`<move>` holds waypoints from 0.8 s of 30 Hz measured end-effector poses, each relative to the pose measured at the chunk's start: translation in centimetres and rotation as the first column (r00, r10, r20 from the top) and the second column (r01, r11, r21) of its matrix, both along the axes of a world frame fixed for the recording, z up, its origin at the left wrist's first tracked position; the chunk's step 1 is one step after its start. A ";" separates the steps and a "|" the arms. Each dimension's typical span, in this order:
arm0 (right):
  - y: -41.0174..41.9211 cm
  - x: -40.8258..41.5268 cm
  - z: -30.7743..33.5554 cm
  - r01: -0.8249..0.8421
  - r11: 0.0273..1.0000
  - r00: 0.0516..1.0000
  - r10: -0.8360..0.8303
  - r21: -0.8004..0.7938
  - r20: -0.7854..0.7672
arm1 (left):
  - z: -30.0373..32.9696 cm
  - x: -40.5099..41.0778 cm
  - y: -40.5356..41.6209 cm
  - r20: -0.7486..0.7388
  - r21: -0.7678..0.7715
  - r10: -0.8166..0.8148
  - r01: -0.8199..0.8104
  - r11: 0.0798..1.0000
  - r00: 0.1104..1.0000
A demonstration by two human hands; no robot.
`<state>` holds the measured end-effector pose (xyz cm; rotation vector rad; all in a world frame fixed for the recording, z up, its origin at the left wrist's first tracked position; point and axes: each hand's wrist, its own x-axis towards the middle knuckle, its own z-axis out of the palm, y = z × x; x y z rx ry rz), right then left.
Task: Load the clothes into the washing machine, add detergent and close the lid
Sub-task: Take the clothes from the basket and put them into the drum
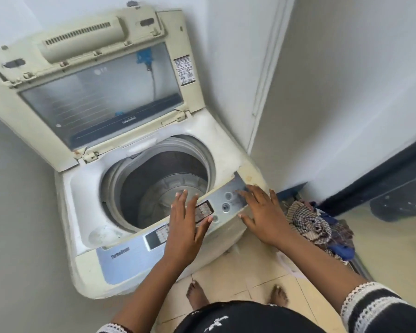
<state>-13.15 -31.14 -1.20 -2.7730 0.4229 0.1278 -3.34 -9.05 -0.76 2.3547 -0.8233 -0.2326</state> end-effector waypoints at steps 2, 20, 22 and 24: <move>-2.2 -2.3 -0.3 -0.012 1.000 0.999 0.012 -0.002 -0.035 | 0.4 -2.2 -2.3 0.056 -0.021 -0.055 0.056 0.998 0.997; -23.8 -21.5 -4.2 0.379 0.925 0.897 -0.371 -0.014 -0.239 | -3.3 -16.3 -23.5 -0.242 0.066 -0.283 0.307 0.949 0.928; -24.8 -22.0 -5.1 0.422 0.906 0.873 -0.407 -0.002 -0.270 | -3.9 -15.8 -24.6 -0.264 0.119 -0.340 0.380 0.917 0.903; -25.7 -22.2 -5.8 0.458 0.889 0.849 -0.437 0.002 -0.297 | -4.4 -15.0 -26.2 -0.277 0.167 -0.401 0.455 0.875 0.873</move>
